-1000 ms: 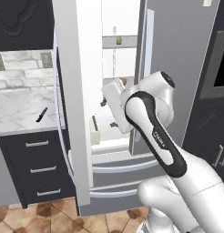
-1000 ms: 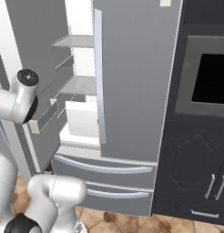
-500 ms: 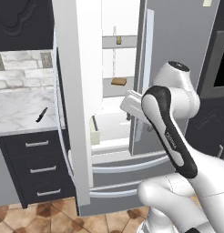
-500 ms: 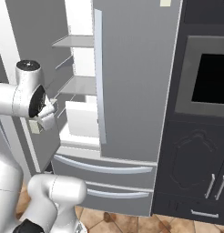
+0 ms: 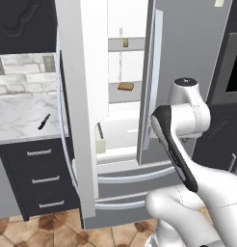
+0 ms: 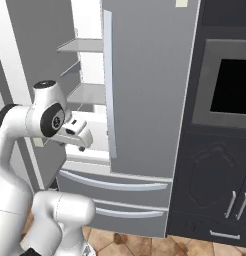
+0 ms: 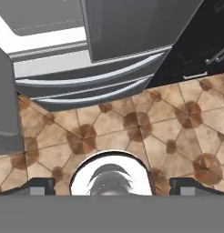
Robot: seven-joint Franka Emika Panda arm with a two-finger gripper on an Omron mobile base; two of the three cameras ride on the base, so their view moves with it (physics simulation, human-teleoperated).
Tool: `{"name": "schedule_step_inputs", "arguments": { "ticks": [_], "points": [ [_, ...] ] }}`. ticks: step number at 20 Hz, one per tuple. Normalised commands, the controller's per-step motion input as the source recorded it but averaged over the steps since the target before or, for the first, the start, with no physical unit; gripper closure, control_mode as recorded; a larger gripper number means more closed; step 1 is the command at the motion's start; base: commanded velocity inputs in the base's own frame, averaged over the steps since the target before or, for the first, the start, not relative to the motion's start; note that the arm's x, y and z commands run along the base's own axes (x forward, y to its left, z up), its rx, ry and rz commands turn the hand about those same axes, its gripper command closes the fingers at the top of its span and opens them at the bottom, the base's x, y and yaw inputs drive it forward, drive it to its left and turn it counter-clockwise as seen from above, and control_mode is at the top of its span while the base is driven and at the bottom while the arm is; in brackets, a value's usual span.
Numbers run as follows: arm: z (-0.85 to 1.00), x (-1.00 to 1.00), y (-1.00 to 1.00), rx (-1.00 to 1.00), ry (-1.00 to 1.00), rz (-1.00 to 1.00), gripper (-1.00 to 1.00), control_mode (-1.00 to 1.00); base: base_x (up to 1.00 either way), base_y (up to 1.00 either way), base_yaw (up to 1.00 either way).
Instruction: Retrieve the butter from the fridge and place it on a plate on the dining table. Then retrieve the butter knife by the fridge and place it near the plate.
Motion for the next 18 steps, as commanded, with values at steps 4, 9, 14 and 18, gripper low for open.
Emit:
{"name": "schedule_step_inputs", "arguments": {
  "ticks": [4, 9, 14, 18],
  "points": [
    [-0.24, 0.81, -0.42, -0.03, -0.03, 0.00, -1.00, -1.00, 0.00, 0.00, 0.00],
    [0.01, 1.00, -0.30, -0.12, -0.17, 0.00, -1.00, -1.00, 0.00, 0.00, 0.00],
    [0.31, 1.00, 0.03, 0.06, -0.04, 0.06, -1.00, -1.00, 0.00, 0.00, 0.00],
    [0.22, 0.99, 0.01, 0.17, -0.20, 0.09, -1.00, -1.00, 0.00, 0.00, 0.00]
  ]
}}
